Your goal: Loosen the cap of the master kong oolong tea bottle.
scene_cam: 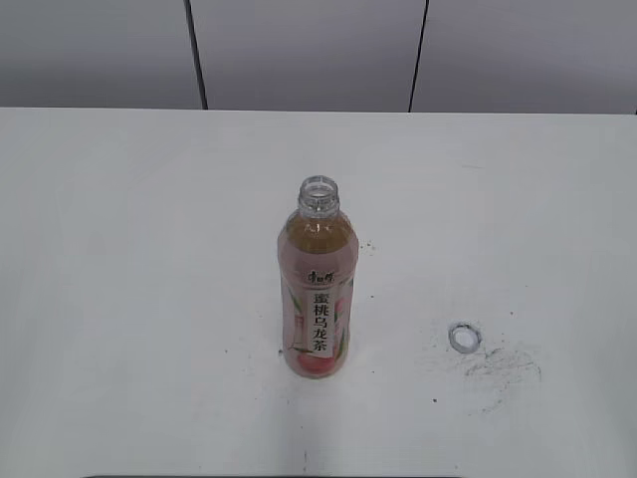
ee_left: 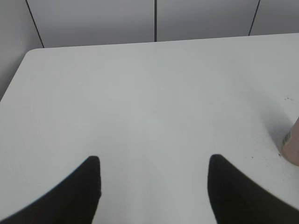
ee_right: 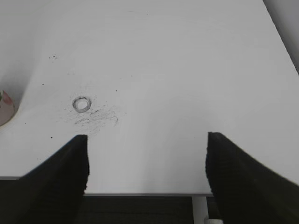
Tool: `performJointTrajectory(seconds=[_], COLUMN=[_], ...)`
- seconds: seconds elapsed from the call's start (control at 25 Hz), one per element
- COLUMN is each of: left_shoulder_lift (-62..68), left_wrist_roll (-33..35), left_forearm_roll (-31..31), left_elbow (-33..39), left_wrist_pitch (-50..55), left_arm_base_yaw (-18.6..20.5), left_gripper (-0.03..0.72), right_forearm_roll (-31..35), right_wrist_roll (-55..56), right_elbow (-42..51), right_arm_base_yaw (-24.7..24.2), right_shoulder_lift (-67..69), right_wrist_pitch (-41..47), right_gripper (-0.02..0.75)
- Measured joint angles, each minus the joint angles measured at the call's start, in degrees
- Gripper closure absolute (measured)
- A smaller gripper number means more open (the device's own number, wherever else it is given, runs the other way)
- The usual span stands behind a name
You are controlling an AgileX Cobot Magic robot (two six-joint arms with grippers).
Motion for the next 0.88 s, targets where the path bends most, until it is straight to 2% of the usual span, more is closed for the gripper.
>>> performJointTrajectory(seconds=[0.88], left_shoulder_lift=[0.00], left_wrist_roll=[0.00], left_forearm_roll=[1.33], left_elbow=[0.00], left_wrist_pitch=[0.00], left_arm_base_yaw=[0.21], left_gripper=[0.252], right_forearm_roll=[-1.63], right_wrist_roll=[0.05], right_elbow=[0.00], right_arm_base_yaw=[0.00], right_shoulder_lift=[0.00], right_wrist_pitch=[0.00], right_gripper=[0.152])
